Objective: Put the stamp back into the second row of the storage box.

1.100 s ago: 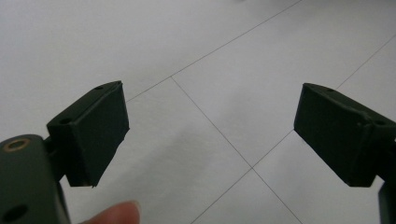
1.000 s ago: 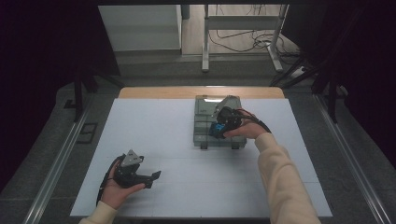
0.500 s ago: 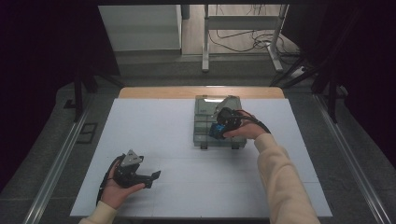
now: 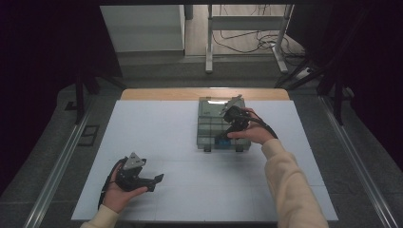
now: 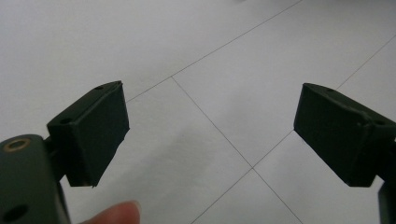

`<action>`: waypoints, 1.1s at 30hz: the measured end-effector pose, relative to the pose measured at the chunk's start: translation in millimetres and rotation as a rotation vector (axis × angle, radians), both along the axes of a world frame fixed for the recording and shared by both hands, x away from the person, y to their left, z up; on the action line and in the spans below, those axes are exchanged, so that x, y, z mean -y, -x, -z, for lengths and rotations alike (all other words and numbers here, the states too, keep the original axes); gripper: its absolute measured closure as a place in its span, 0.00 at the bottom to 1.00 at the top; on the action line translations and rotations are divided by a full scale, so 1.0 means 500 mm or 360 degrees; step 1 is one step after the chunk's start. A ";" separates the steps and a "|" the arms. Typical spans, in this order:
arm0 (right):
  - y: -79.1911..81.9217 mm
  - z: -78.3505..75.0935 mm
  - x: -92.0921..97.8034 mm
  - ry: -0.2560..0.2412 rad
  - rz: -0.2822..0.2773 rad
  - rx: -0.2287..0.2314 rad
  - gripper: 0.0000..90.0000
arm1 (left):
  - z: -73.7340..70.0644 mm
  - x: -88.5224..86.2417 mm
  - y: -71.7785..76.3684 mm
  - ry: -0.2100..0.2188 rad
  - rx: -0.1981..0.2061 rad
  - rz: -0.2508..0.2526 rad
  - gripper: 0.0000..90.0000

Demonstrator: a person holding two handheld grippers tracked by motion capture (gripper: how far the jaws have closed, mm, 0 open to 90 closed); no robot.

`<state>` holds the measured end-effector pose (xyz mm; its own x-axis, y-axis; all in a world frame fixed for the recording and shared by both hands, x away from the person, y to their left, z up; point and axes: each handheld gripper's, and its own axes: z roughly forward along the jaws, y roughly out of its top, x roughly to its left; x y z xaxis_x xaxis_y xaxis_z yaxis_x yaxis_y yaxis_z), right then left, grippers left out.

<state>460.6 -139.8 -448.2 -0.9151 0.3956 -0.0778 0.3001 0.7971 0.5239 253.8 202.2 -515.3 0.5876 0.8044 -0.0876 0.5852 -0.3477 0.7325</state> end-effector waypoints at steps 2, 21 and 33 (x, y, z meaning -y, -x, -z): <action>0.002 0.000 0.002 -0.0005 0.0012 0.0001 0.13 | 0.000 0.000 0.000 -0.0002 0.0001 0.0000 0.12; 0.127 -0.060 0.048 -0.0267 0.0171 0.0142 0.19 | -0.001 0.000 0.002 -0.0005 0.0009 -0.0011 0.12; 0.238 -0.014 0.181 -0.0331 0.0446 0.0105 0.19 | -0.001 -0.001 0.003 -0.0001 0.0010 -0.0011 0.12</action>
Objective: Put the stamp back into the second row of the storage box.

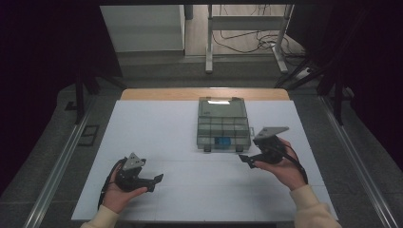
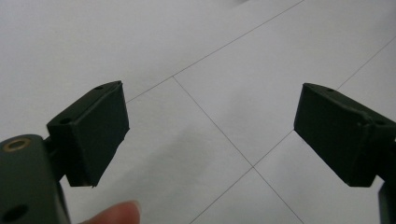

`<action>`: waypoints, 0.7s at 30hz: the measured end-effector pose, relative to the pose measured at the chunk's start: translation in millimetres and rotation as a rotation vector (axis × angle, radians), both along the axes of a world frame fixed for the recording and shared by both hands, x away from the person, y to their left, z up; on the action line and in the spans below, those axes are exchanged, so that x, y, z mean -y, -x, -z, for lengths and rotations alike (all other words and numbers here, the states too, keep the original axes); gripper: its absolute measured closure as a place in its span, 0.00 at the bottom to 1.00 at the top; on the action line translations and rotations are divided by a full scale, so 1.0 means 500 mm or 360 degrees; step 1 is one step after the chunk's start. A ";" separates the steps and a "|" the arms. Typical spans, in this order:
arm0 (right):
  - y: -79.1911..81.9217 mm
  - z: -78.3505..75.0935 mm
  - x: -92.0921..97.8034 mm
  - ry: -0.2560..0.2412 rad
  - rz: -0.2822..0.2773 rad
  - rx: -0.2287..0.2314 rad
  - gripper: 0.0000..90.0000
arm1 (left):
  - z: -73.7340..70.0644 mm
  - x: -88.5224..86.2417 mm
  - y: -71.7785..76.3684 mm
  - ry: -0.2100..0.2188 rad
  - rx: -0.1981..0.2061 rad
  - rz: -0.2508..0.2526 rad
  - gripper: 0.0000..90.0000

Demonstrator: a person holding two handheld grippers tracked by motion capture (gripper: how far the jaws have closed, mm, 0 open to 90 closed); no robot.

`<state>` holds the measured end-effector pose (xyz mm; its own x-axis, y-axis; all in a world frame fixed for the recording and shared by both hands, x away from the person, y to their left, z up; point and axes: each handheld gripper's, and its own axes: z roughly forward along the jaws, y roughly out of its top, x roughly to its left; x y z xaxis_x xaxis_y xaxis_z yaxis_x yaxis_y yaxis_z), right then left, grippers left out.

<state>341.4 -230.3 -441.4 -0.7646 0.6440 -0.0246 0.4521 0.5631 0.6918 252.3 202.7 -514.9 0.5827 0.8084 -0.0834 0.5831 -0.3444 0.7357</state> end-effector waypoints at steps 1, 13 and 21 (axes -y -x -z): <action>0.012 0.003 0.014 -0.0020 0.0020 0.0003 0.19 | 0.000 0.000 0.000 -0.0001 0.0001 0.0000 0.12; 0.108 0.089 0.127 -0.0210 0.0233 -0.0029 0.19 | -0.001 -0.001 -0.001 -0.0001 0.0005 -0.0005 0.12; 0.106 0.100 0.135 -0.0160 0.0234 0.0066 0.19 | 0.000 0.000 0.000 -0.0009 0.0012 0.0002 0.12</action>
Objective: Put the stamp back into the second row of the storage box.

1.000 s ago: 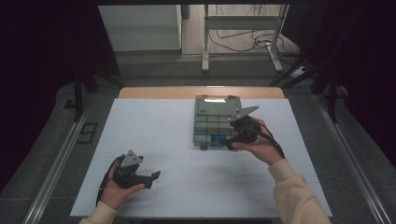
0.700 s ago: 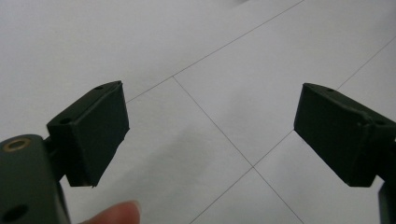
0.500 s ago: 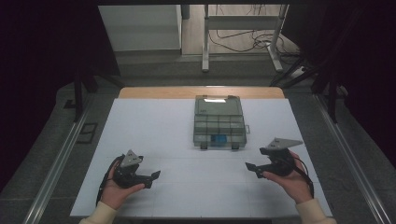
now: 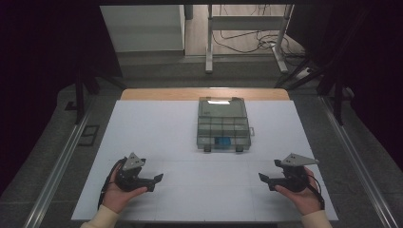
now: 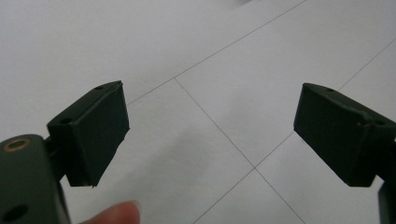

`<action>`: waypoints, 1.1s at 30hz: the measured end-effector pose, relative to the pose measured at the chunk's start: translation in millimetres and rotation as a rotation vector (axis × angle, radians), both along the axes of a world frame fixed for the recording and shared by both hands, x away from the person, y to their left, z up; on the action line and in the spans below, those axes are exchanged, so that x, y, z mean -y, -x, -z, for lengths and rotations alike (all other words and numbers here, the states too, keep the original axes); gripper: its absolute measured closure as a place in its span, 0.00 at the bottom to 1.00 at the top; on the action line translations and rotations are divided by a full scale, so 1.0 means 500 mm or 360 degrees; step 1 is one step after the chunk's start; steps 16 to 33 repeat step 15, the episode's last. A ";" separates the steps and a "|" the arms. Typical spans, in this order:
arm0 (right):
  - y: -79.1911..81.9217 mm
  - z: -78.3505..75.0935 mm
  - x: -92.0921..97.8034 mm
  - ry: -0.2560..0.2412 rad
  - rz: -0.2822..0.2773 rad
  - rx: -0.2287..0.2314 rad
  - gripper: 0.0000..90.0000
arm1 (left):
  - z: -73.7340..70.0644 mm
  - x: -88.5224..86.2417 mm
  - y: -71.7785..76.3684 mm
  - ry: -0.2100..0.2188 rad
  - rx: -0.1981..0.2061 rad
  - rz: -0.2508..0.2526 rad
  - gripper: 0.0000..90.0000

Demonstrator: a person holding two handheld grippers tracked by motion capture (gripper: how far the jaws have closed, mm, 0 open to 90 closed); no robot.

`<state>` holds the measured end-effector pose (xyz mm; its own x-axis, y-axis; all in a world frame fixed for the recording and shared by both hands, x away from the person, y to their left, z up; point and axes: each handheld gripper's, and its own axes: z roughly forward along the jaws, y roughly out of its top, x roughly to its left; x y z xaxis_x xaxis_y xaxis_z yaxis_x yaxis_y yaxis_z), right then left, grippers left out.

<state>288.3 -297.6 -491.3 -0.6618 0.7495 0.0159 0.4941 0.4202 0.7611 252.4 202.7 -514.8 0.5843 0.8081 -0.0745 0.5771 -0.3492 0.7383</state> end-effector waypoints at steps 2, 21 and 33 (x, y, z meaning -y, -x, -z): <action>-0.001 0.006 0.003 0.0036 0.0013 0.0000 0.19 | 0.000 0.000 0.000 -0.0001 0.0001 0.0001 0.12; -0.002 0.010 0.005 0.0064 0.0011 0.0017 0.17 | 0.000 0.000 -0.001 -0.0003 0.0002 0.0005 0.12; -0.002 0.010 0.005 0.0064 0.0011 0.0017 0.17 | 0.000 0.000 -0.001 -0.0003 0.0002 0.0005 0.12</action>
